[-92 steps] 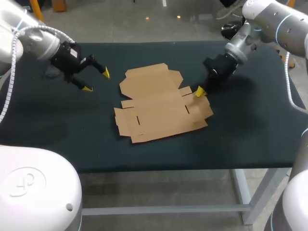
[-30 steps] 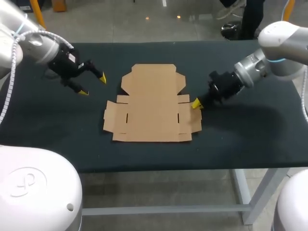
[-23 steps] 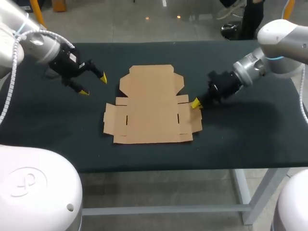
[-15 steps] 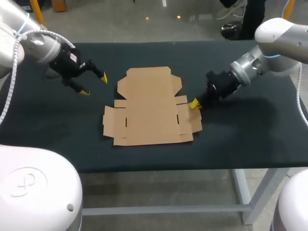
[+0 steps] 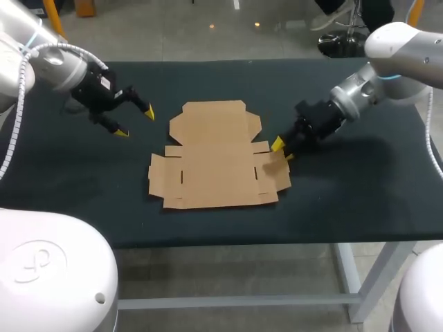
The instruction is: Assemble the packaging by folding the flat box into shape, placing the metal phone stand inside, and closing the box properly
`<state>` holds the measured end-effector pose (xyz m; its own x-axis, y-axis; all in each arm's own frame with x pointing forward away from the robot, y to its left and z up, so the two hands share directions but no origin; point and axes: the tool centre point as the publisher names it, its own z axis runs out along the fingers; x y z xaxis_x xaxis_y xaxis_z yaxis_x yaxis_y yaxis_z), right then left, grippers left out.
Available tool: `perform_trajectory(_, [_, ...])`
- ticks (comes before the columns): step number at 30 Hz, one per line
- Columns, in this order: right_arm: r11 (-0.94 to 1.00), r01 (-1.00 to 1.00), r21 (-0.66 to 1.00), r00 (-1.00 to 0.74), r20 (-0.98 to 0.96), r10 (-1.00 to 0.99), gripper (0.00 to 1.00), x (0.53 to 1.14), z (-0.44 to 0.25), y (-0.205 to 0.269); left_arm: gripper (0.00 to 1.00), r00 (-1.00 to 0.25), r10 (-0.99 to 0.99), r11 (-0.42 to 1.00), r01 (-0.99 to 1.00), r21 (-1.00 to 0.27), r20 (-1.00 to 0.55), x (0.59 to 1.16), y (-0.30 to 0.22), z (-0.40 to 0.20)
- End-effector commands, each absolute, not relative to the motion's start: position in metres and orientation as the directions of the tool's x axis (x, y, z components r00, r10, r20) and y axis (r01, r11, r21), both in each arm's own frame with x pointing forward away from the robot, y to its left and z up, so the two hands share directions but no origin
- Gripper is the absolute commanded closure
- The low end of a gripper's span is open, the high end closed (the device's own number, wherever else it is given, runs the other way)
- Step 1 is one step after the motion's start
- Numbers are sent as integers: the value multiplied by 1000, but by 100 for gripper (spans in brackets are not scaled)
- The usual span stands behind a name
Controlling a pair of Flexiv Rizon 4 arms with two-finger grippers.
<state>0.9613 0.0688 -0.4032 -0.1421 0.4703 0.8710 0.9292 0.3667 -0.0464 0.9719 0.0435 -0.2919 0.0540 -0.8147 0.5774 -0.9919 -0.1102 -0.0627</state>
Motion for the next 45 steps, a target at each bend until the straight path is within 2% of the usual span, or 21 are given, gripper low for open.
perform_trajectory(1, [353,935,-32,-152,862,483,46,960,-391,56,0,53,-817,-106,-993,-59,574,975,43,-292])
perform_trajectory(13, [276,959,65,-225,767,601,55,975,-354,13,0,45,-812,-117,-989,-86,582,971,44,-291])
perform_trajectory(20, [194,971,141,-235,725,647,67,988,-333,-6,0,46,-825,-116,-989,-88,564,968,44,-295])
perform_trajectory(28, [118,968,222,-240,675,697,91,996,-315,-12,0,30,-837,-104,-989,-105,546,964,47,-299])
perform_trajectory(30, [104,965,239,-242,671,701,100,998,-313,-11,93,25,-832,-107,-988,-115,554,963,49,-299])
perform_trajectory(31, [98,964,246,-242,667,705,100,998,-312,-11,100,21,-834,-107,-986,-124,552,962,49,-300])
perform_trajectory(45, [-29,958,286,-178,668,722,100,1021,-321,-5,100,-24,-827,-115,-971,-211,561,962,53,-313])
